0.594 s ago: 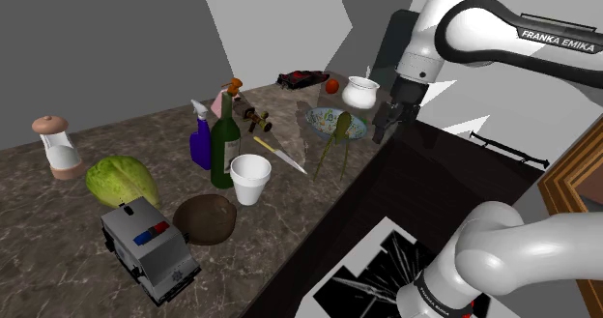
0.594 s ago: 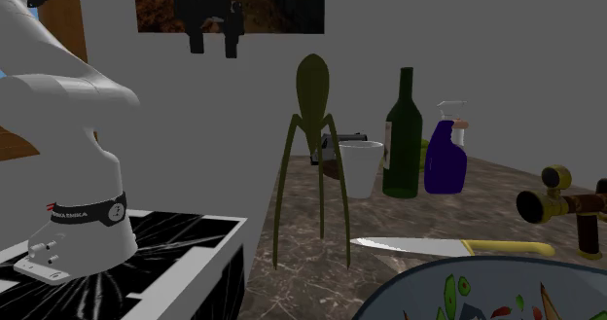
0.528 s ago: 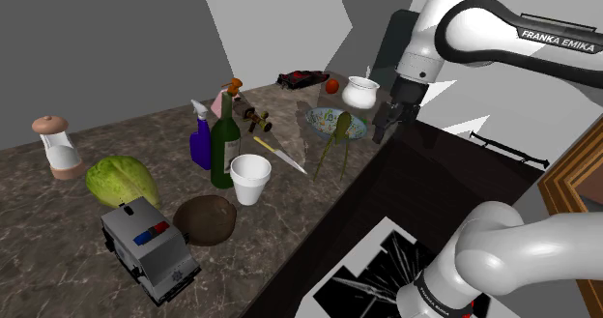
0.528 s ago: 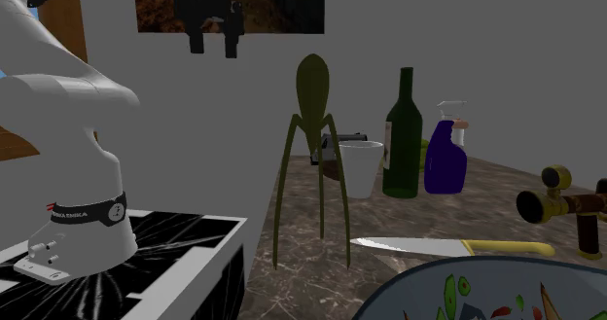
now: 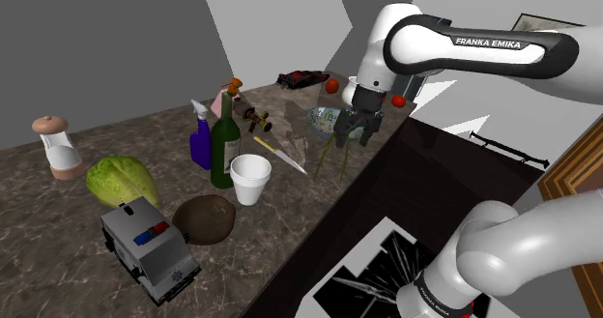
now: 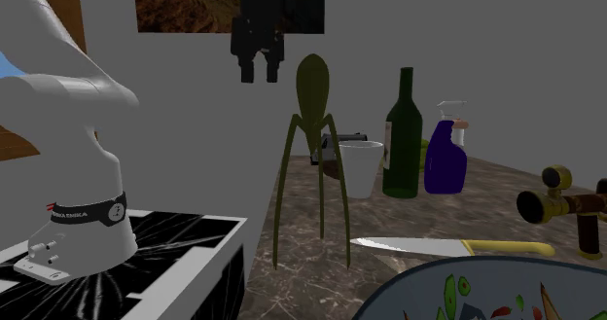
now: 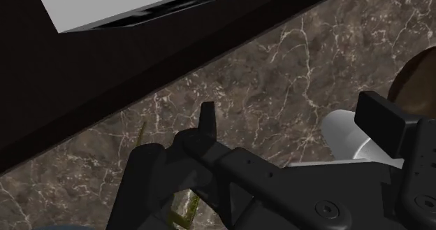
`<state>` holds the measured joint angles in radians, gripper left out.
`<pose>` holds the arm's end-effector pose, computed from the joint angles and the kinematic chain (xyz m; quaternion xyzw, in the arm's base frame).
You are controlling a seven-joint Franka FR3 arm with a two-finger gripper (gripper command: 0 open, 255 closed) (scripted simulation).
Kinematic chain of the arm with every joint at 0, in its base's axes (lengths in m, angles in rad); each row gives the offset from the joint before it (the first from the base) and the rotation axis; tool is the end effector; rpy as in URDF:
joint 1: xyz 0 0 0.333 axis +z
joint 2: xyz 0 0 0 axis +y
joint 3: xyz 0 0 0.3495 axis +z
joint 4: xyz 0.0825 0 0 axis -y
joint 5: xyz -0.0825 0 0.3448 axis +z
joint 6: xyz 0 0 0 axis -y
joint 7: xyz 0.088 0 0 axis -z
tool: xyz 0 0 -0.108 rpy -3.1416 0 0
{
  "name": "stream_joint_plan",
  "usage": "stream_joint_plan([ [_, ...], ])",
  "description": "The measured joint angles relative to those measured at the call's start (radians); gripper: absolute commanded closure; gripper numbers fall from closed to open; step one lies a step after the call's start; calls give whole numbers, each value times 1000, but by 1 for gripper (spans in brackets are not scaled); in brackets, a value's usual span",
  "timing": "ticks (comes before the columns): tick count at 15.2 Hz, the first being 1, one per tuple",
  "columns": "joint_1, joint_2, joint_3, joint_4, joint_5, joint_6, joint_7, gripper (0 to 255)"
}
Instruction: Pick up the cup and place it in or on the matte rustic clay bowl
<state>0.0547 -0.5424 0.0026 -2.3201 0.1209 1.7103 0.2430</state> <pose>0.3241 0.0302 0.5718 -0.9924 0.1031 0.0420 0.0532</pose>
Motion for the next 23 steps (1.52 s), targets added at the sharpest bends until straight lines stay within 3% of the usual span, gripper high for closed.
stream_joint_plan([
  [9, 30, 323, 65, 141, 39, 169, 100, 0],
  [18, 62, 670, 104, 395, 36, 251, 202, 0],
  [23, 72, 738, 110, 421, 34, 292, 219, 0],
])
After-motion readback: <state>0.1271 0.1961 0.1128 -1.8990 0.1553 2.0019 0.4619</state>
